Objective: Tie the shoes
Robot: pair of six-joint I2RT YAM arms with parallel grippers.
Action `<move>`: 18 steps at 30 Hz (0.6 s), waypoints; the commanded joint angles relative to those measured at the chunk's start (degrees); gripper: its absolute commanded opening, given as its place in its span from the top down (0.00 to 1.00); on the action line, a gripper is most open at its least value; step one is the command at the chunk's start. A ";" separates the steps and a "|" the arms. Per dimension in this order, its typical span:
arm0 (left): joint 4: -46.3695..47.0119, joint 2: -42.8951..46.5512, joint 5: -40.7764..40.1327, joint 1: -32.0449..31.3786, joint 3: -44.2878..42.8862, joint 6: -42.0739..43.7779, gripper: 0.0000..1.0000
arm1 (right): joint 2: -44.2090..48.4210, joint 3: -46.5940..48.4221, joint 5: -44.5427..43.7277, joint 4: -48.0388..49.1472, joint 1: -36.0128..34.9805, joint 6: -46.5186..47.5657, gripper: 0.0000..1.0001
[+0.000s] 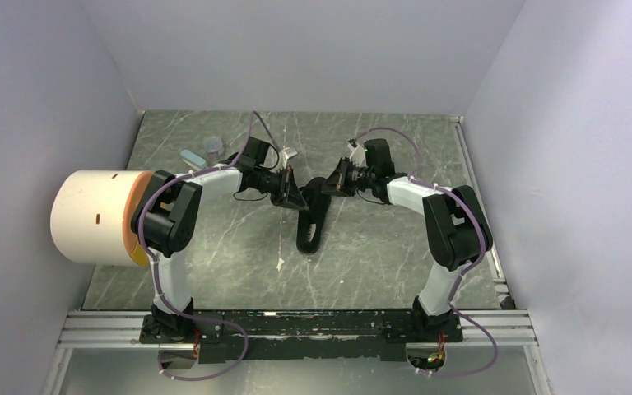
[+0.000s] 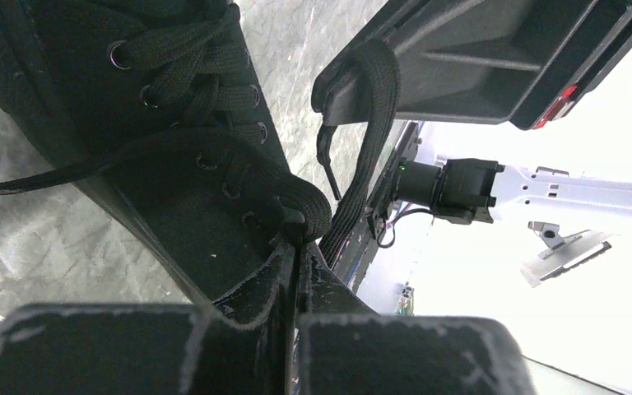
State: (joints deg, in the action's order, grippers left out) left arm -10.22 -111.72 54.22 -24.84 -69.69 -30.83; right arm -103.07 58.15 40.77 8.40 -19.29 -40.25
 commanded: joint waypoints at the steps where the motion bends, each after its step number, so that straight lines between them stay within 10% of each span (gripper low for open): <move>1: 0.03 0.24 1.38 0.27 -2.14 -0.03 0.95 | 0.97 1.43 2.07 -1.69 0.58 1.42 1.00; 18: 1.46 0.55 2.41 0.32 -2.44 -1.43 0.95 | -2.01 0.21 -1.76 1.27 -2.34 0.78 1.00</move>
State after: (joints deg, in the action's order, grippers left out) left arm -9.76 -111.72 54.68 -24.84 -70.28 -31.53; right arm -104.49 58.28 40.36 9.10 -21.54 -40.42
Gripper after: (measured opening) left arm 0.056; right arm 0.010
